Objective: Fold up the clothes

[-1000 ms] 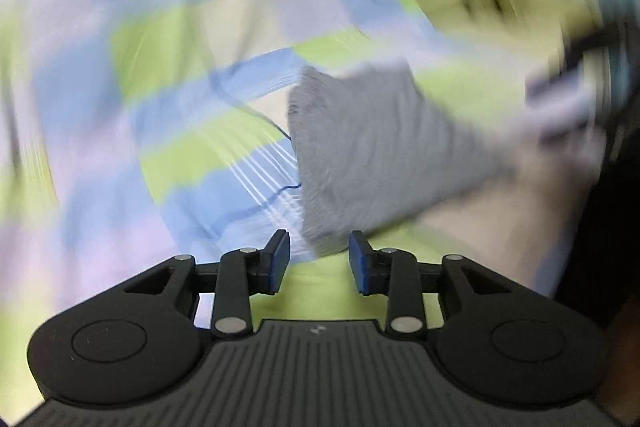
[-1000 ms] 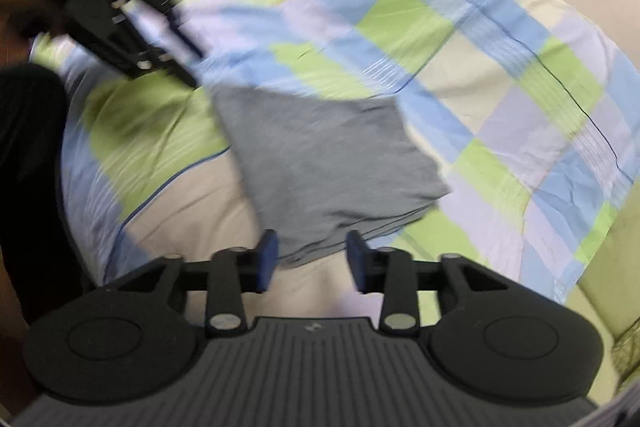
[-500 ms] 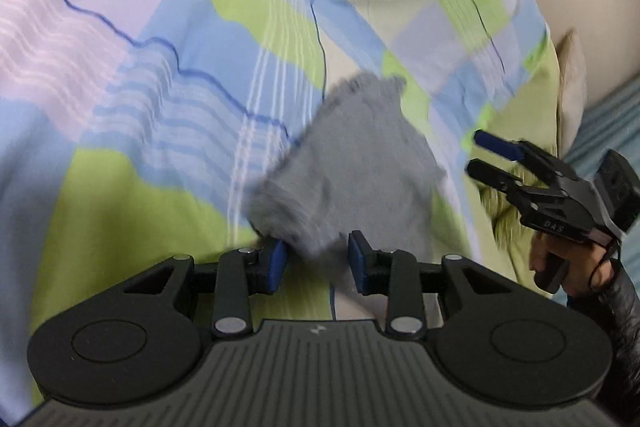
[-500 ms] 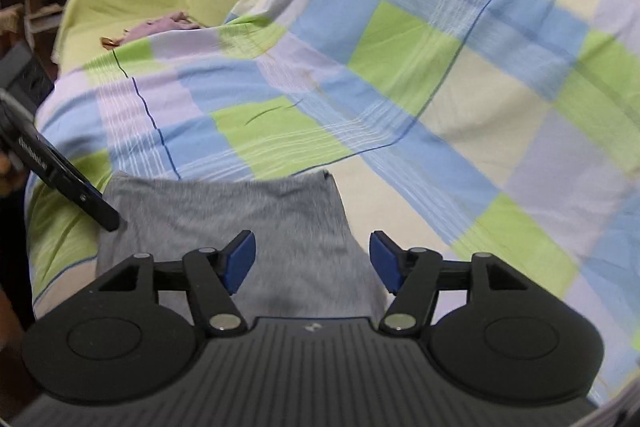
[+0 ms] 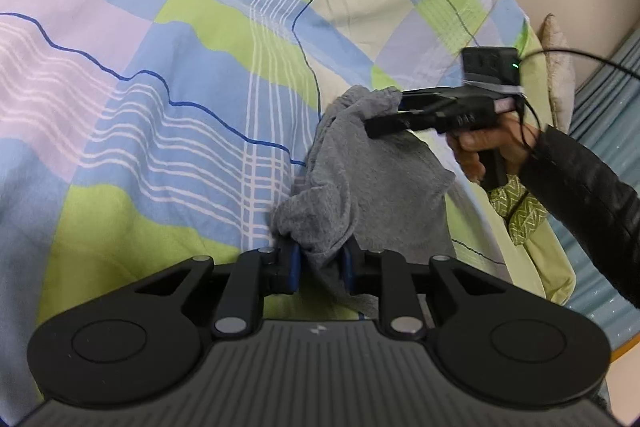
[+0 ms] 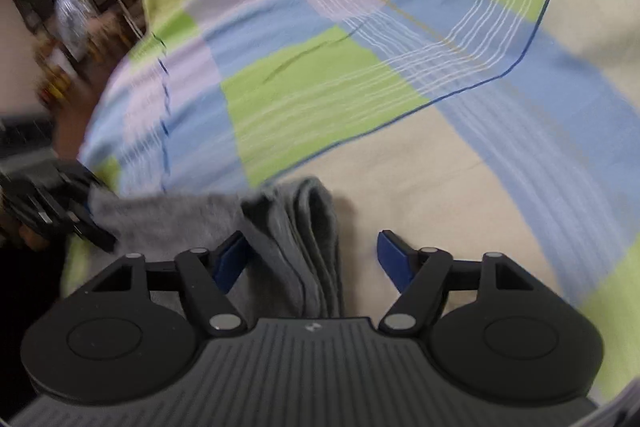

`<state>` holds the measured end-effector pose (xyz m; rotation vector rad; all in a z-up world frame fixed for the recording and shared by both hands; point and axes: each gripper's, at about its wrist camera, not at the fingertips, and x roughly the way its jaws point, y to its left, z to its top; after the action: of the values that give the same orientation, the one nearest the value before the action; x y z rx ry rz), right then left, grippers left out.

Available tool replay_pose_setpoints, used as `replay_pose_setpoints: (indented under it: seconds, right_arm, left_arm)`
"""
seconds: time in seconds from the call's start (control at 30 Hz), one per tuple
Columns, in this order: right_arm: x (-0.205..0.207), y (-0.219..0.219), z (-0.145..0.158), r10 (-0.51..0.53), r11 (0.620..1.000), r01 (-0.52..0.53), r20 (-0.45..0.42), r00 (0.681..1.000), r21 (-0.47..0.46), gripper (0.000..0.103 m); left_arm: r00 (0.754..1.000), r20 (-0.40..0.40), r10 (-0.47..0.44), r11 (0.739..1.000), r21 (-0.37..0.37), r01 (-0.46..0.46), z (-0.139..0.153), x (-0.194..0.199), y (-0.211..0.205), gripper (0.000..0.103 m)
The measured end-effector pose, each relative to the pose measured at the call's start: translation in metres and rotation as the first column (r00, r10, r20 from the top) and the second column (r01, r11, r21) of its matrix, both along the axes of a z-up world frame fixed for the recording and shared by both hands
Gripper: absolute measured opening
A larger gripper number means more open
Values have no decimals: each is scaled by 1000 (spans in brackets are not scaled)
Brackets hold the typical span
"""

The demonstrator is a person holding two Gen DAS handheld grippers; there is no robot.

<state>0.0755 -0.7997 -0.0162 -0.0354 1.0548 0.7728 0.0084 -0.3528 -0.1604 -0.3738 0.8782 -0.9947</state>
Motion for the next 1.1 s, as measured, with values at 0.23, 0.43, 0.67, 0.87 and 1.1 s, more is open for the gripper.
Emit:
replay_pose_setpoints:
  seconds: [0.23, 0.43, 0.67, 0.87, 1.1]
  right_arm:
    - [-39, 3, 27, -135, 991, 135, 126, 983, 9, 13]
    - [-163, 21, 93, -323, 938, 344, 479, 816, 46, 13]
    - [-297, 61, 127, -604, 797, 517, 422, 676, 312, 13]
    - [-304, 41, 94, -739, 640, 636, 118, 663, 431, 13]
    - [-243, -18, -10, -790, 570, 755, -38, 613, 322, 14]
  left_arm:
    - [985, 158, -68, 998, 16, 67, 24, 3, 3, 12]
    - [853, 463, -240, 970, 89, 225, 111, 3, 13, 11]
    - [717, 549, -430, 903, 242, 356, 205, -32, 33, 11]
    - [770, 365, -524, 844, 344, 412, 180, 7, -4, 12]
    - [836, 145, -530, 800, 412, 436, 51, 66, -77, 15]
